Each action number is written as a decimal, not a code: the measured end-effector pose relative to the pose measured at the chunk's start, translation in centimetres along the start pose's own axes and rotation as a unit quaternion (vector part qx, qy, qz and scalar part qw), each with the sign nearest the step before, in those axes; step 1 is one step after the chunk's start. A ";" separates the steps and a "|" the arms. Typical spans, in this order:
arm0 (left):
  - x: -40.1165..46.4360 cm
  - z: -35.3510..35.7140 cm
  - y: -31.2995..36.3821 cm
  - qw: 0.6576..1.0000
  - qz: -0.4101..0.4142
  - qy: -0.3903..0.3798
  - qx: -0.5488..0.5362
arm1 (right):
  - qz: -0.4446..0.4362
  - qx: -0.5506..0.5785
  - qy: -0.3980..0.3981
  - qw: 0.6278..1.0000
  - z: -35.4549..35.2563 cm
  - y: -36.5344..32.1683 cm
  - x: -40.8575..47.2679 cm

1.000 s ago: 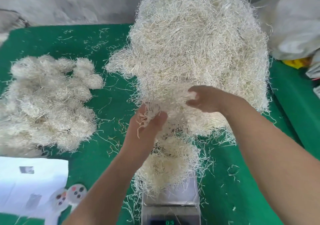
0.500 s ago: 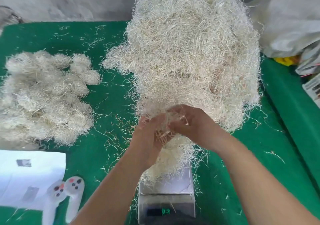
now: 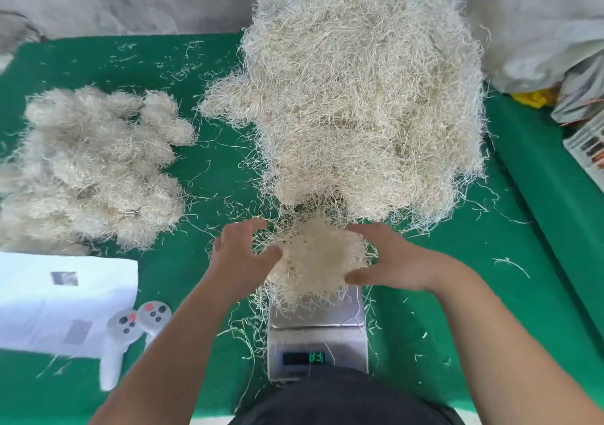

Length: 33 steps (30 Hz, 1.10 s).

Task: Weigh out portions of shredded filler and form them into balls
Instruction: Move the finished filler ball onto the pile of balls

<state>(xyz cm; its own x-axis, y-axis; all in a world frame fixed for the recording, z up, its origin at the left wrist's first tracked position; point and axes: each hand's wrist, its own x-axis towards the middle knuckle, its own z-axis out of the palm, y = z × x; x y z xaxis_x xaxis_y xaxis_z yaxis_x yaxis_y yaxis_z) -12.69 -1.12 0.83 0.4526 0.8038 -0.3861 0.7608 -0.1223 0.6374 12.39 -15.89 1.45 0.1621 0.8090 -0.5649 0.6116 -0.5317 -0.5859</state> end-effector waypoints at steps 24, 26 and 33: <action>-2.8 3.7 3.0 0.940 0.321 0.096 0.064 | -0.148 -0.002 0.201 0.968 2.8 -4.1 -2.4; -2.7 3.6 3.0 0.938 0.329 0.102 0.044 | -0.151 -0.012 0.196 0.969 2.8 -4.0 -2.0; -1.6 4.1 1.5 0.952 0.260 0.157 -0.036 | -0.140 -0.018 0.227 0.964 3.8 -3.7 0.6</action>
<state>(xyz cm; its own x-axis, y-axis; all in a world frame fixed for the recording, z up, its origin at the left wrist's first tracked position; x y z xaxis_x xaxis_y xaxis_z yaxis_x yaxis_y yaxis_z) -10.34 -4.98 -0.34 0.5893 0.7813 0.2057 0.4322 -0.5199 0.7368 7.29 -14.40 1.13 0.3047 0.9499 -0.0701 0.7057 -0.2746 -0.6531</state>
